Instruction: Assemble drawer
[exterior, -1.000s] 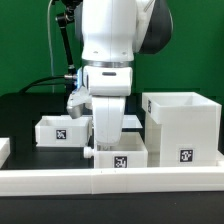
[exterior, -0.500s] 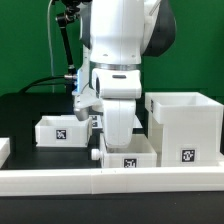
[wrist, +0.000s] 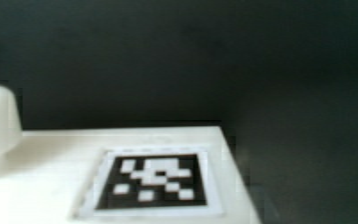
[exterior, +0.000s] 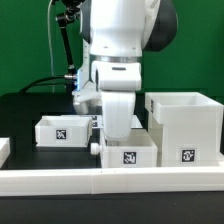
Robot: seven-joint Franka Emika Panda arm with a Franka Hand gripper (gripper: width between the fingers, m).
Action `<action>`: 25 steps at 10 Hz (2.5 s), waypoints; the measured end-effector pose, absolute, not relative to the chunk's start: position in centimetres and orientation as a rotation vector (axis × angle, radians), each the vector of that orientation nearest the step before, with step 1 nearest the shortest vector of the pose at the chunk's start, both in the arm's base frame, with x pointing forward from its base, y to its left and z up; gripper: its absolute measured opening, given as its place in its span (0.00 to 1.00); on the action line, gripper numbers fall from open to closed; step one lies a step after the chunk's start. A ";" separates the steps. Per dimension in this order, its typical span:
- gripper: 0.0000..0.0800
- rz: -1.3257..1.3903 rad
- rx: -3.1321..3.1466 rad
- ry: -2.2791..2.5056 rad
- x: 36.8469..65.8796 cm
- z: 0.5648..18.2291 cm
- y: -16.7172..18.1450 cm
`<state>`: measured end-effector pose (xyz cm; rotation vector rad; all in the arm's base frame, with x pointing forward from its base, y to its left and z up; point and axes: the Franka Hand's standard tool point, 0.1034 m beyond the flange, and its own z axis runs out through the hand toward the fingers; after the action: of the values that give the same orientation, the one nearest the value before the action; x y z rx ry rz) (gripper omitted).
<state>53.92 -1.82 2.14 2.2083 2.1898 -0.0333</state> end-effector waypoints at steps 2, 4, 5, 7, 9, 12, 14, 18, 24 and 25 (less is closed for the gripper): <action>0.05 -0.045 2.215 2.194 53.6 1.7 -1.8; 0.05 -0.044 2.205 2.205 53.2 1.2 -1.7; 0.05 -0.052 2.195 2.218 52.9 1.0 -1.5; 0.05 -0.052 2.176 2.231 53.0 1.1 -1.1; 0.05 -0.017 2.165 2.218 53.5 1.1 -1.0; 0.05 -0.031 2.181 2.215 53.3 0.9 -0.8; 0.05 -0.030 2.182 2.216 53.3 0.9 -0.2; 0.05 -0.030 2.232 2.167 53.3 0.9 0.5; 0.05 -0.015 2.220 2.157 53.5 1.0 1.2; 0.05 -0.016 2.220 2.157 53.5 1.0 1.2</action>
Offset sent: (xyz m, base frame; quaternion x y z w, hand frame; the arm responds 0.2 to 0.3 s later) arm -0.0150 0.0069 -0.0191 -0.0143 0.0021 -0.0603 0.9981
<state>53.54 1.21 0.96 2.2203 2.1568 -0.0158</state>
